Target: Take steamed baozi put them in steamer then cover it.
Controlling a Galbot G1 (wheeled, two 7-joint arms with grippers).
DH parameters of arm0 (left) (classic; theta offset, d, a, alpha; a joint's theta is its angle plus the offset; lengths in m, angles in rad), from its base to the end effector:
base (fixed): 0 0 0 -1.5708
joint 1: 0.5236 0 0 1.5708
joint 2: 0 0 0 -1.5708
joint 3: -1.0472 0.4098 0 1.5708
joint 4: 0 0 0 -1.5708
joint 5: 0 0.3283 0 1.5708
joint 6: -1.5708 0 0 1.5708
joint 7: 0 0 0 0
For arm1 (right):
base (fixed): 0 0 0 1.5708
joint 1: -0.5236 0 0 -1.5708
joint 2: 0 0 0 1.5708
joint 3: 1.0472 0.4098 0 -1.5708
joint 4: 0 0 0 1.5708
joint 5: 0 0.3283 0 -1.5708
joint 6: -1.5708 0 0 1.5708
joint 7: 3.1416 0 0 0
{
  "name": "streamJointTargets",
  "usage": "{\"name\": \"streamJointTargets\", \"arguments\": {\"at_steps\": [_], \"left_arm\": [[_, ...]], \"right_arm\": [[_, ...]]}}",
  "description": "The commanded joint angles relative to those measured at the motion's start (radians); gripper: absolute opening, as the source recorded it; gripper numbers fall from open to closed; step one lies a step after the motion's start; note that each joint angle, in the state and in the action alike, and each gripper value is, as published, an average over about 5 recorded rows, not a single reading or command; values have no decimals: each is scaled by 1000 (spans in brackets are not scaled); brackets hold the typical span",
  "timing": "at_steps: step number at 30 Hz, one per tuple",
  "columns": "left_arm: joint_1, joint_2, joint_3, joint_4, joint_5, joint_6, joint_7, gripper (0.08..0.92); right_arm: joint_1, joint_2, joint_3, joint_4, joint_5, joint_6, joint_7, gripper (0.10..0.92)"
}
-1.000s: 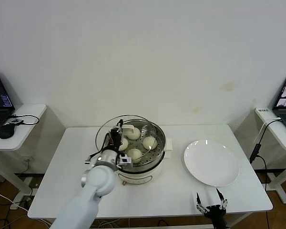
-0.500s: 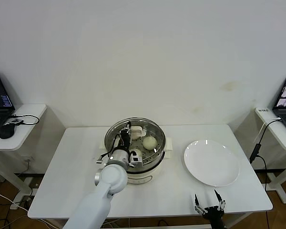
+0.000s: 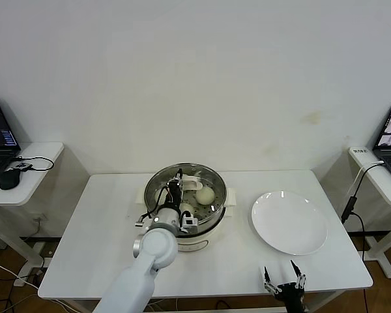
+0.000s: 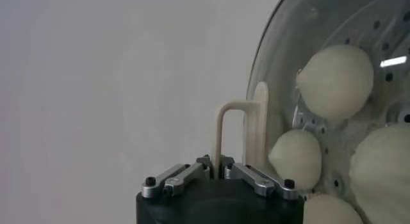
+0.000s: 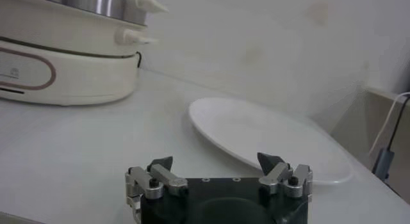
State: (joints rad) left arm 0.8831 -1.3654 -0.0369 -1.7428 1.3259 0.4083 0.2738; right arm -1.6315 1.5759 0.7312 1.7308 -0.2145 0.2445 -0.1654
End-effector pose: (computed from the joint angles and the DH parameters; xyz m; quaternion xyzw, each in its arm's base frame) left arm 0.3436 -0.0760 -0.3253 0.0676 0.7279 0.6822 0.0171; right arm 0.0671 -0.0650 -0.4734 0.0244 -0.9837 0.1385 0.1117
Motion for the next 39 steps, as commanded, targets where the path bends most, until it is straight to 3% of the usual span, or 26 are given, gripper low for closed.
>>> {"name": "streamJointTargets", "arguments": {"at_steps": [1,11,15,21,26,31,35,39], "left_arm": [[3,-8,-1,23,17,-9,-6,152],[3,-21,-7,29,13,-23,-13,152],[19,-14,-11,-7,3,-24,-10,190],[84,18,-29,-115,-39,-34,-13,351],[220,78,-86,-271,-134,-44,-45,498],[429,169,-183,-455,-368,-92,-137,637],[609,210,-306,-521,-595,-185,-307,755],[732,184,-469,-466,-1029,-433,-432,815]], "right_arm": [[-1,0,-5,-1,-2,-1,-1,823],[2,0,-7,-11,-6,0,-4,823],[4,0,-8,-12,-7,-1,-4,823],[3,0,-12,-6,-11,-3,-4,823],[-4,0,-17,4,-15,-4,-4,823],[-13,-1,-13,16,-14,-1,-3,822],[-22,-9,-11,26,-5,8,-3,823],[-39,-36,-36,49,48,45,-1,823]]}}
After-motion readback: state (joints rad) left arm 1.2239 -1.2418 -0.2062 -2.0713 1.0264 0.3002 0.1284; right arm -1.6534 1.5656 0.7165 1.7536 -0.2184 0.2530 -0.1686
